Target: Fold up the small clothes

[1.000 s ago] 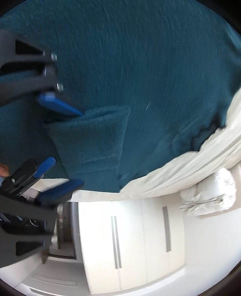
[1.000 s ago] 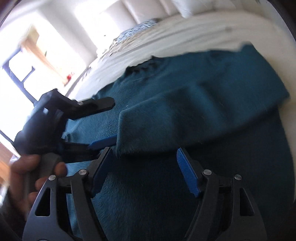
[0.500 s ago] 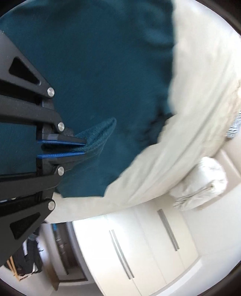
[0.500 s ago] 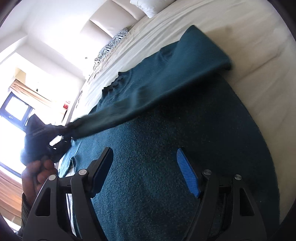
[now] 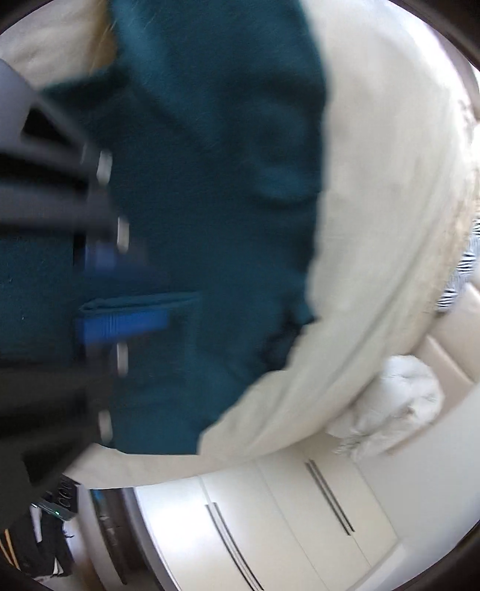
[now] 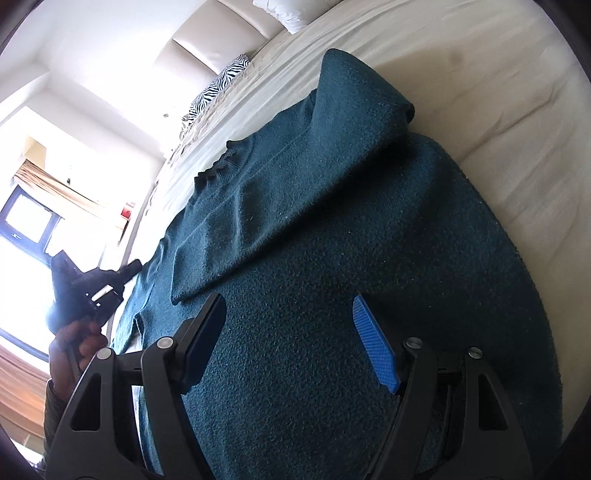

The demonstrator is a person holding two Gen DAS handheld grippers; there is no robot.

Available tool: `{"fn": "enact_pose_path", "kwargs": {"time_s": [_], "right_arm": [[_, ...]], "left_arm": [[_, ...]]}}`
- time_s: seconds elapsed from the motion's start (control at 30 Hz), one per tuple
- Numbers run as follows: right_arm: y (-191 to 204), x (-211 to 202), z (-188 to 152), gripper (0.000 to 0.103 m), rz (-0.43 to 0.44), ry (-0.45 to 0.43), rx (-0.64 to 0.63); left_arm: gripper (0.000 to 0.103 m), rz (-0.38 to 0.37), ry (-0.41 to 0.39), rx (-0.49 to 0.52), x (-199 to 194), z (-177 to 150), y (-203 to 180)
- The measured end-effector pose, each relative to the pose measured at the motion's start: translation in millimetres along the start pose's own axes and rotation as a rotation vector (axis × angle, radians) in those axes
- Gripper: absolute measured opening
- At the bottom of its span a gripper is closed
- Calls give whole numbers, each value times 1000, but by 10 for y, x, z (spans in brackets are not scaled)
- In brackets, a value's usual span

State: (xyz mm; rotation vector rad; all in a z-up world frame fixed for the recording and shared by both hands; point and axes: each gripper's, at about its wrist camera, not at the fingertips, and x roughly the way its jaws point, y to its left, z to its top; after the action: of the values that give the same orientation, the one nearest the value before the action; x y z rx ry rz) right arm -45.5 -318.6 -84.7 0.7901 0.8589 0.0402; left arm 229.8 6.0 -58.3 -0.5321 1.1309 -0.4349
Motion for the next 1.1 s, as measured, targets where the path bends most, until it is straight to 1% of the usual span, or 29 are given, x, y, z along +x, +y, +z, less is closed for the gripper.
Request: {"fn": "enact_pose_path", "kwargs": {"time_s": [0.03, 0.07, 0.13, 0.17, 0.27, 0.33, 0.37, 0.4, 0.43, 0.5, 0.53, 0.57, 0.6, 0.63, 0.8, 0.93, 1.0, 1.1], "right_arm": [[40, 52, 3, 71, -2, -1, -2], [45, 51, -2, 71, -2, 0, -4], [44, 47, -2, 71, 0, 1, -5], [43, 49, 0, 71, 2, 1, -3], [56, 71, -2, 71, 0, -4, -4], [64, 82, -2, 71, -3, -6, -11], [66, 86, -2, 71, -4, -7, -13], [67, 87, -1, 71, -4, -8, -14], [63, 90, 4, 71, -3, -8, -14], [55, 91, 8, 71, 0, -7, -13], [55, 90, 11, 71, 3, -7, -13], [54, 90, 16, 71, 4, -6, -13], [55, 93, 20, 71, 6, -4, -14], [51, 90, 26, 71, 7, -3, -13], [26, 75, 48, 71, 14, -4, -5], [15, 74, 63, 71, 13, 1, -8], [7, 74, 76, 71, 15, 0, -2], [-8, 76, 90, 71, 18, 0, 6]], "left_arm": [[75, -3, 7, -10, 72, -23, 0], [81, 3, 17, -10, 144, -74, -19], [81, 3, 51, 14, 272, -123, -86], [81, 15, 58, 30, 330, -139, -125], [80, 35, 53, 36, 370, -139, -208], [70, 45, 65, 54, 399, -147, -304], [59, 44, 79, 72, 398, -158, -339], [56, 44, 97, 91, 441, -179, -395], [55, 61, 108, 120, 487, -214, -469], [50, 90, 103, 166, 514, -251, -565], [40, 88, 103, 168, 508, -262, -571], [26, 82, 103, 160, 526, -242, -573], [18, 80, 103, 150, 519, -225, -546], [8, 80, 100, 144, 510, -207, -522], [7, 39, 41, 100, 285, -88, -399], [7, 31, -42, 92, 77, 80, -380], [7, 28, -83, 68, -36, 175, -264], [7, 27, -110, 24, -91, 246, -53]]}}
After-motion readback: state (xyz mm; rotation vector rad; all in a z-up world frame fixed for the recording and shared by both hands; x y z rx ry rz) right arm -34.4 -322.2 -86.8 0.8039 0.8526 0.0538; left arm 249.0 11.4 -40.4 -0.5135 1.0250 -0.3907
